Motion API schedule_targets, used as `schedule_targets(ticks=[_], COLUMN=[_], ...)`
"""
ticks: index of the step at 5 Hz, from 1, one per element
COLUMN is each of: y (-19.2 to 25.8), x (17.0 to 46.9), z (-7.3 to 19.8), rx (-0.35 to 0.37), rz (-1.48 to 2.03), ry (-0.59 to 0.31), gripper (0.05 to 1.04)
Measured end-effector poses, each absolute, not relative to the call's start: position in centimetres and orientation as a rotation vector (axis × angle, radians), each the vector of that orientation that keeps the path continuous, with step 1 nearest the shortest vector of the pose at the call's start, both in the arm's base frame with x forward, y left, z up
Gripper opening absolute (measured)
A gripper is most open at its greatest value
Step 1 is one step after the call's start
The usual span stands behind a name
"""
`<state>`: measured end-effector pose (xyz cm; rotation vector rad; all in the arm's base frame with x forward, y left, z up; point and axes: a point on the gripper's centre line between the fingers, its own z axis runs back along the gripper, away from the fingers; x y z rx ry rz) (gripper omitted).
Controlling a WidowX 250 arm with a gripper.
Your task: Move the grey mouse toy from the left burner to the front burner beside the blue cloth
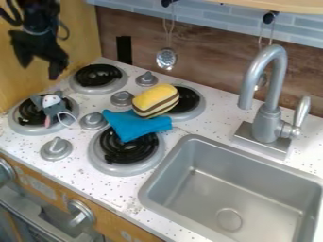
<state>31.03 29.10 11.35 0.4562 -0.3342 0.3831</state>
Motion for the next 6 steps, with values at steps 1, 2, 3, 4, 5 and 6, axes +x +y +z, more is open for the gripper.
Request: schedule_targets(ticks=[1,2,3,4,5,6], y=[29.4,29.7,29.4,30.2,30.5,30.2], x=[31.0,30.6,30.5,31.3,31.7,31.8], z=[10.2,9.0,6.4,5.1,4.7,4.6], rx=[0.447,0.433,0.373,0.352,0.325,0.278], rz=[0.344,0.322,0.290,0.300,0.289,0.283], ry=[-0.317,-0.297,-0.256,-0.235,-0.226,-0.244], gripper=[1.007,1.007,1.007,1.007,0.952,0.683])
